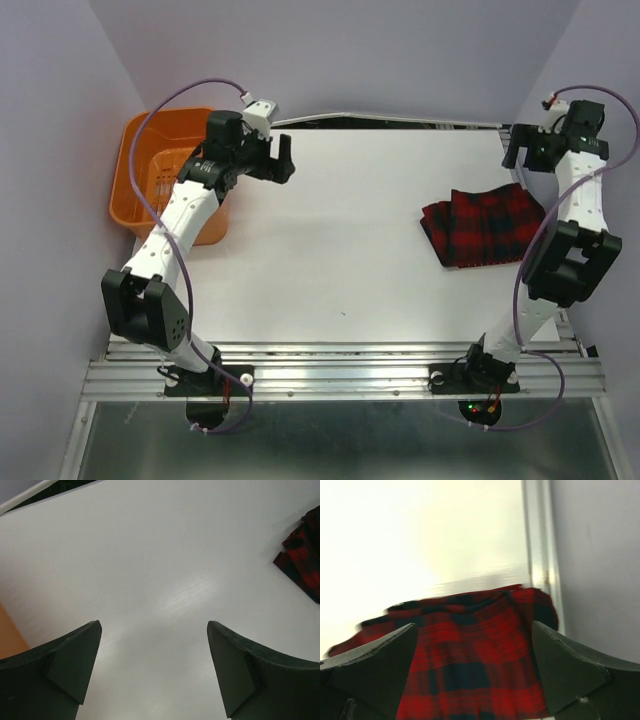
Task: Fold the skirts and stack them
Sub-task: Neatly place the folded skirt to the corner
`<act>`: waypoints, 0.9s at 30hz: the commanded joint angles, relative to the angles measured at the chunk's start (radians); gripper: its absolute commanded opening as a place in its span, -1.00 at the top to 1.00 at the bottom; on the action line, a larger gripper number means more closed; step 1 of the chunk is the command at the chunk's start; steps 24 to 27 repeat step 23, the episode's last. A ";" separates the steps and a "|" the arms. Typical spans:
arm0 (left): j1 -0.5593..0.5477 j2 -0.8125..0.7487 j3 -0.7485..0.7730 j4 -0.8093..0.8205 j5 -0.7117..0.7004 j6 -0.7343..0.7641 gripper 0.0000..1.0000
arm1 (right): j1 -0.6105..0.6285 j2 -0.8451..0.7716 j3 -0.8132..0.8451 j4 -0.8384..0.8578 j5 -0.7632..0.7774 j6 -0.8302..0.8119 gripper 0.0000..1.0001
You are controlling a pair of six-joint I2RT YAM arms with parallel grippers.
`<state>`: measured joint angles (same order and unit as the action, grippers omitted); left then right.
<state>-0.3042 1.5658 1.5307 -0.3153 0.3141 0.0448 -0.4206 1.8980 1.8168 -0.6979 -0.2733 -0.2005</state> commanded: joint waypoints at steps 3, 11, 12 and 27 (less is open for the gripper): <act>0.068 -0.162 -0.171 -0.117 -0.056 0.144 -0.97 | 0.253 -0.226 -0.103 -0.051 -0.003 0.056 -1.00; 0.063 -0.306 -0.382 -0.064 -0.095 0.159 -0.97 | 0.523 -0.454 -0.532 0.038 -0.126 0.030 -1.00; 0.062 -0.311 -0.412 -0.062 -0.118 0.150 -0.97 | 0.558 -0.497 -0.603 0.041 -0.124 0.024 -1.00; 0.011 -0.363 -0.500 -0.045 -0.147 0.142 -0.97 | 0.588 -0.648 -0.823 0.064 -0.060 -0.004 -1.00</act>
